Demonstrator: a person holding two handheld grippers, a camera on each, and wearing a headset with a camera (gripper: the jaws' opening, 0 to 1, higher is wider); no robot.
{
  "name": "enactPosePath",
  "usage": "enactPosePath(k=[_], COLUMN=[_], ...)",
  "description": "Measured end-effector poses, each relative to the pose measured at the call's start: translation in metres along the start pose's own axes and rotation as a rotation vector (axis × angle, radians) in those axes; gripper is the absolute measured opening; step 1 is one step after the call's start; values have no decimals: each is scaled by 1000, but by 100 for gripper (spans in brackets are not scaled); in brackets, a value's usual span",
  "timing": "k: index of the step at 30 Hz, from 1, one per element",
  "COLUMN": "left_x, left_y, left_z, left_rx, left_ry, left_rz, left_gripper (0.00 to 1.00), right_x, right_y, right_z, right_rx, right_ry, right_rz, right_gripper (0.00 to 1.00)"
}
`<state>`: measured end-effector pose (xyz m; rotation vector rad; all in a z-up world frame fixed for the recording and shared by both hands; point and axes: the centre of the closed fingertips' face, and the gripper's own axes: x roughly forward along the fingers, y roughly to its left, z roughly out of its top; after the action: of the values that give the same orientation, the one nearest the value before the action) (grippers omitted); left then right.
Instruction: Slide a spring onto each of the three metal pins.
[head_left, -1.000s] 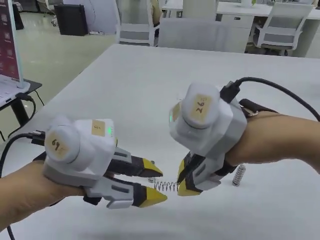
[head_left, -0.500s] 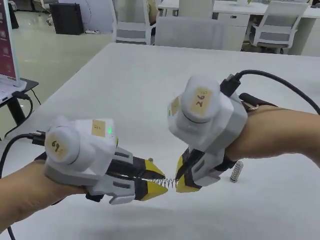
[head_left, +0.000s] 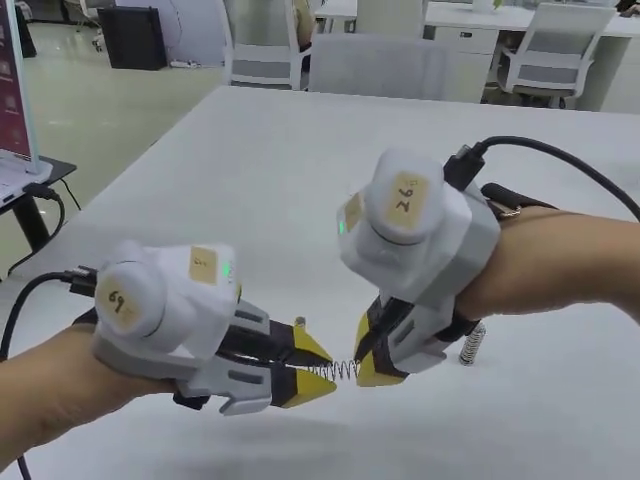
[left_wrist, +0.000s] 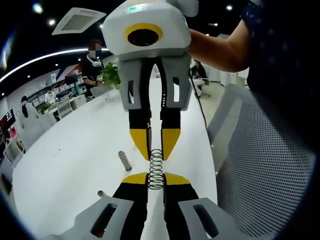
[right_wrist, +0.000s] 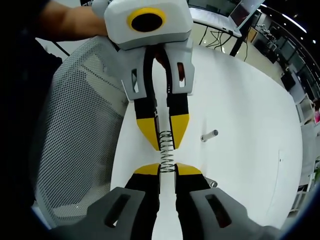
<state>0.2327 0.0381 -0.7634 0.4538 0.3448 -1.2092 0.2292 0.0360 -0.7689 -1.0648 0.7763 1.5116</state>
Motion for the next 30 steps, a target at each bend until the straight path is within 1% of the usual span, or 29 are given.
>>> enactPosePath(k=[7,16,20,30], left_x=[1,1,2,2], left_y=[0,0,0,2], left_z=[-3,-4,-4,0], left_rx=[15,3,0,-4], left_ry=[13,16,13,-6], left_rz=[0,1,-1,5], left_gripper=[3,3,3,3], right_x=[-6,-15,-18,-22], right_y=[1,3,5,4], right_z=[5,18,25,35], right_rx=[-14,-49,-65,-82], right_ry=[3,-5,-18,-49], right_rz=[-14,-40,-44,-59], right_gripper=[8,8,8,8])
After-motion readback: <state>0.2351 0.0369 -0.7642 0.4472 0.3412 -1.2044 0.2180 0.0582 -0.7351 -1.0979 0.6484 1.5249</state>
